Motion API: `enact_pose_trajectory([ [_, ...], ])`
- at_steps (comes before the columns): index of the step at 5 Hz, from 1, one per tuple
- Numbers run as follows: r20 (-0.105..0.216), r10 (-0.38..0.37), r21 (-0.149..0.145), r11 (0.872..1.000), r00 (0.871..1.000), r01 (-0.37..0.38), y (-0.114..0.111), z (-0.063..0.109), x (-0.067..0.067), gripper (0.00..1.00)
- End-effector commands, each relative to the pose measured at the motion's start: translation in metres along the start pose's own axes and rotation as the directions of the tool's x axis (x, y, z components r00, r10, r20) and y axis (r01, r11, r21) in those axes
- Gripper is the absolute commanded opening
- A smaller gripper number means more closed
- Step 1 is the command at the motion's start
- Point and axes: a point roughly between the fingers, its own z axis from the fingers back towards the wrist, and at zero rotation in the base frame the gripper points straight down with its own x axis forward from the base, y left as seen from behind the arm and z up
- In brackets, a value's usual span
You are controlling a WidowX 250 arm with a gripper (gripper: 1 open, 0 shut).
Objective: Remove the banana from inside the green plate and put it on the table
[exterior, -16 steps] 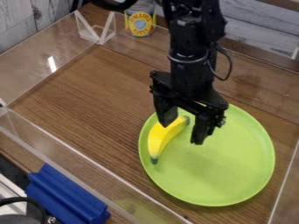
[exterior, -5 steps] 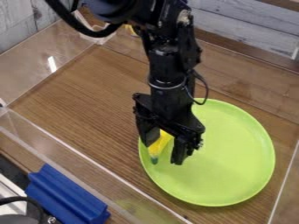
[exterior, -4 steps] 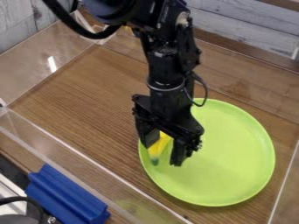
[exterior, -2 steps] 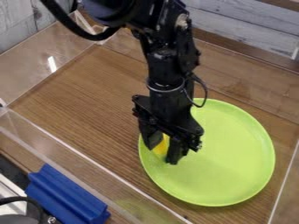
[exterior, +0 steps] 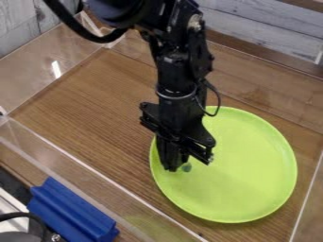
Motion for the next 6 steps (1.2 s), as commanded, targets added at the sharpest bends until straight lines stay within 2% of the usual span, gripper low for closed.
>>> enact_pose_trajectory([
  [1, 0.034, -0.012, 0.009, 1.000, 0.999, 0.012, 0.004, 0.014, 0.006, 0.00],
  [6, 0.008, -0.046, 0.025, 0.999, 0.999, 0.045, 0.011, 0.025, 0.004, 0.00],
])
